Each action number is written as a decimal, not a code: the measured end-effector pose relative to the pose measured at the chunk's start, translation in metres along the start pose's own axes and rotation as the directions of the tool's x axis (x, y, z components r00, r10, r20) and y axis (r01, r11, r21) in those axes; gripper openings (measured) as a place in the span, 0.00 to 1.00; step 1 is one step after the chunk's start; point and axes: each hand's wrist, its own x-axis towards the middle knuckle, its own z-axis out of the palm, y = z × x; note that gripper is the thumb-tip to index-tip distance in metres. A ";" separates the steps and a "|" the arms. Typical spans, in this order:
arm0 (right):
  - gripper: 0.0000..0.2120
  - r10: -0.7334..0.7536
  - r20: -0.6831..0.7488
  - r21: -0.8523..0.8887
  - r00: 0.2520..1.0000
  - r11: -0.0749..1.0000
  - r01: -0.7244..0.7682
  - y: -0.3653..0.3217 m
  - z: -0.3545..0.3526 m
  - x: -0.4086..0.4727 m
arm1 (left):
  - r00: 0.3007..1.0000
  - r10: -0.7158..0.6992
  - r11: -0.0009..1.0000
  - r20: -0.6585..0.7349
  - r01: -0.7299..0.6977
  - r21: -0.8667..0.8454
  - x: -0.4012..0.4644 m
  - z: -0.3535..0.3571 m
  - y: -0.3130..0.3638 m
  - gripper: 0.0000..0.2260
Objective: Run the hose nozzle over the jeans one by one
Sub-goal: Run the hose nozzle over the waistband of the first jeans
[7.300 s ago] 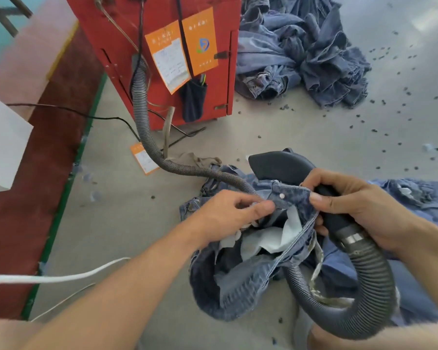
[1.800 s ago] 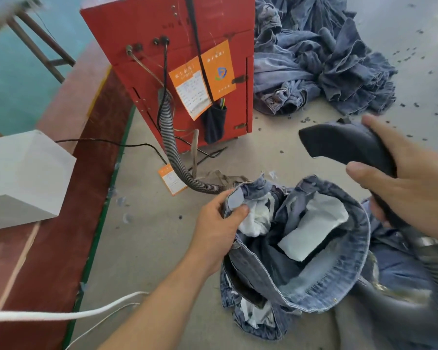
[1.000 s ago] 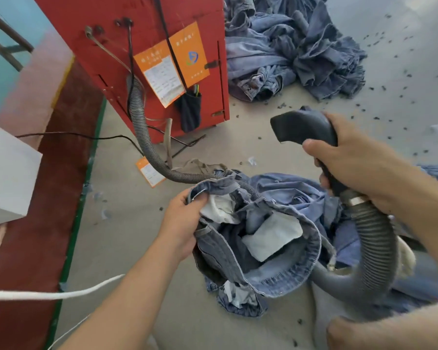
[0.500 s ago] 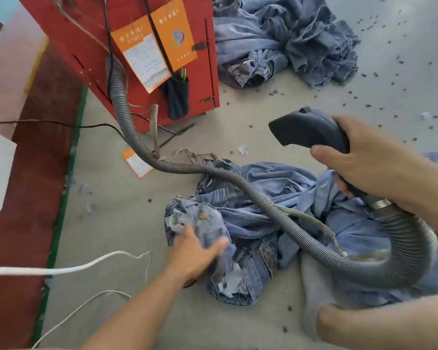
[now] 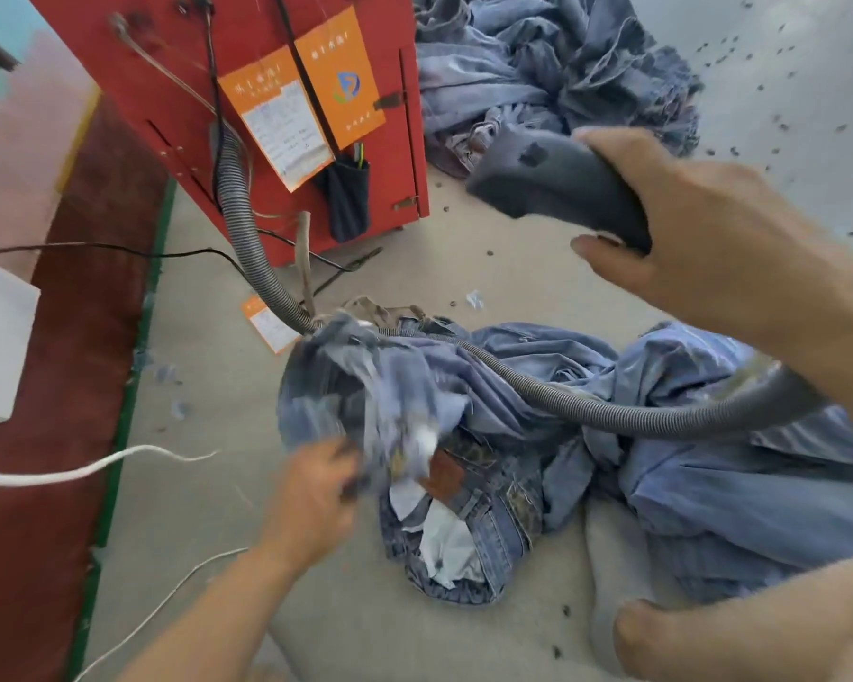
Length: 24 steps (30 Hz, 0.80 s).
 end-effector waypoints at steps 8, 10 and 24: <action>0.30 0.026 0.216 0.019 0.976 0.999 -0.030 0.005 0.025 -0.023 | 0.554 -0.647 0.697 0.523 0.708 0.113 -0.038 0.063 -0.031 0.12; 0.30 0.045 0.238 0.029 0.970 0.998 -0.053 0.005 0.024 -0.024 | 0.527 -0.751 0.482 0.397 0.849 -0.216 -0.006 0.066 -0.025 0.18; 0.29 0.115 0.375 0.038 0.920 0.990 -0.139 0.006 0.033 -0.018 | 0.332 -0.784 -0.344 0.524 0.471 -0.813 0.050 0.032 -0.065 0.13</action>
